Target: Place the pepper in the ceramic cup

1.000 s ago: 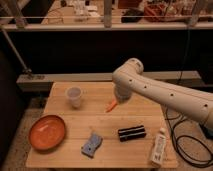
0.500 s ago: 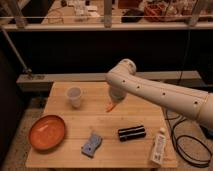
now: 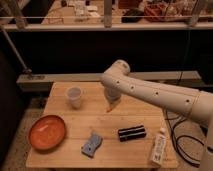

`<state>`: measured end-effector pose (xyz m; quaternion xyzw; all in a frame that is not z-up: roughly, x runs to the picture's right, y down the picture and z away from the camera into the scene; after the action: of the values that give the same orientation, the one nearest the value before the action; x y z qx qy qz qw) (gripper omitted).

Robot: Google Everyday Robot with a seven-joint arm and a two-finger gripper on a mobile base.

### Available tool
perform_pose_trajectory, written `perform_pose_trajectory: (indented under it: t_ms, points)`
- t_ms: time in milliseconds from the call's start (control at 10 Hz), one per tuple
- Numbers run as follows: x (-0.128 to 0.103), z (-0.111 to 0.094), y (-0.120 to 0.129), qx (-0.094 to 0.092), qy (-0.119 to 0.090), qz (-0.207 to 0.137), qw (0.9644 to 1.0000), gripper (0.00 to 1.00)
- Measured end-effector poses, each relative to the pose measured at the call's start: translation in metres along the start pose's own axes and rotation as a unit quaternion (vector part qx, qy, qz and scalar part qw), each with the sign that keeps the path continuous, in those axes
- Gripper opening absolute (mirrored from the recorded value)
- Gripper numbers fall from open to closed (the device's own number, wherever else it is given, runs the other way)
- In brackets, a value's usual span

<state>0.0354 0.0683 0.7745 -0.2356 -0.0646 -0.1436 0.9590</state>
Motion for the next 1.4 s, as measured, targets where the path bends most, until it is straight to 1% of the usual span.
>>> perform_pose_trajectory:
  t_ms: [100, 200, 300, 400, 500, 600, 700, 900, 1000, 1100, 1200, 1400]
  points:
    - [-0.004, 0.002, -0.003, 0.001, 0.000, -0.004, 1.0000, 0.53]
    - [-0.005, 0.004, -0.005, 0.003, 0.000, -0.006, 1.0000, 0.47]
    - [-0.007, 0.005, -0.007, 0.004, 0.001, -0.010, 0.9999, 0.39]
    - [-0.011, 0.005, -0.009, 0.006, 0.001, -0.016, 0.9999, 0.28]
    - [-0.018, 0.005, -0.014, 0.008, 0.001, -0.021, 0.9997, 0.21]
    - [-0.027, 0.009, -0.020, 0.010, -0.001, -0.026, 0.9996, 0.17]
    - [-0.030, 0.011, -0.024, 0.012, -0.001, -0.029, 0.9995, 0.17]
    - [-0.034, 0.013, -0.029, 0.015, 0.002, -0.033, 0.9993, 0.17]
    - [-0.037, 0.015, -0.030, 0.016, 0.003, -0.037, 0.9992, 0.20]
    - [-0.039, 0.016, -0.032, 0.018, 0.001, -0.039, 0.9991, 0.28]
    - [-0.037, 0.020, -0.032, 0.019, 0.001, -0.040, 0.9990, 0.38]
    - [-0.024, 0.022, -0.032, 0.021, 0.001, -0.047, 0.9987, 0.59]
